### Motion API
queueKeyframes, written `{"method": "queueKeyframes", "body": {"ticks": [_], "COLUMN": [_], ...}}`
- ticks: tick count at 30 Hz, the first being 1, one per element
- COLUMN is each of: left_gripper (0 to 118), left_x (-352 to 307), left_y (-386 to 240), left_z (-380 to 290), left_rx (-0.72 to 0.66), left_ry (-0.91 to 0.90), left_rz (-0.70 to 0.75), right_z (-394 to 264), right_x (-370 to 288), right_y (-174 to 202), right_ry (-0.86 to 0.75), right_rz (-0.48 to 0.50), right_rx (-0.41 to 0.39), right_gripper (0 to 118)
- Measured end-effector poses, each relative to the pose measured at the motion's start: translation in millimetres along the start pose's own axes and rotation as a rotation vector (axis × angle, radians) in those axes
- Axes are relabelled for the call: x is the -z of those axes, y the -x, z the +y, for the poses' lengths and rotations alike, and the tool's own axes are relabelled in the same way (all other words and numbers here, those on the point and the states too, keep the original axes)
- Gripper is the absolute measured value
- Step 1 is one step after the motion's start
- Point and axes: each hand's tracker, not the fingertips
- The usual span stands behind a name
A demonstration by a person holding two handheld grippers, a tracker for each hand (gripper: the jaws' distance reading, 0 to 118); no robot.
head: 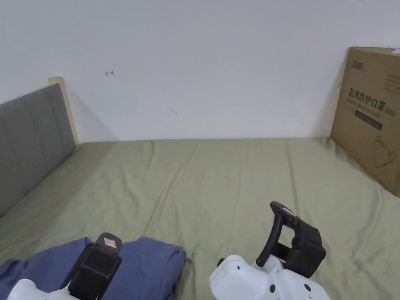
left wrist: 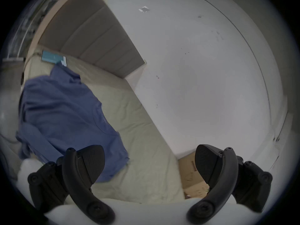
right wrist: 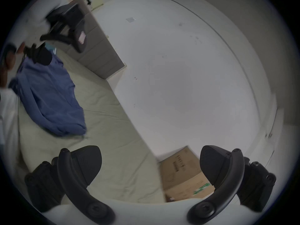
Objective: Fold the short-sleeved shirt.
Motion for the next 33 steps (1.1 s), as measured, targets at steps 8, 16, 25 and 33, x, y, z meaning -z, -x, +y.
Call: {"method": "queueKeyframes", "body": {"ticks": [8,16,25,33], "left_gripper": [118,118,70,0], "left_x": [-10.8,-16.3,-21.5,-26.7], "left_y": [-69.4,-92.0,-98.0,-93.1], "left_z": [-7.2,-44.3,-29.1,-24.6], "left_rx": [0.793,1.156,1.010,0.906], "left_ry": [-0.081,-0.011,-0.015,0.001], "left_rz": [-0.053,-0.095,-0.137,-0.129], "right_z": [-41.8,-66.5,-28.6,-30.6], "right_x": [15.8,1.6,-14.4,-17.2], "right_y": [-60.6,-60.9,-69.0,-67.3], "right_ry": [0.155,0.203,0.164,0.133], "right_rz": [0.086,0.021,-0.096,-0.110], "right_rx": [0.944,1.108,0.900,0.861], "right_gripper": [118,118,63,4]}}
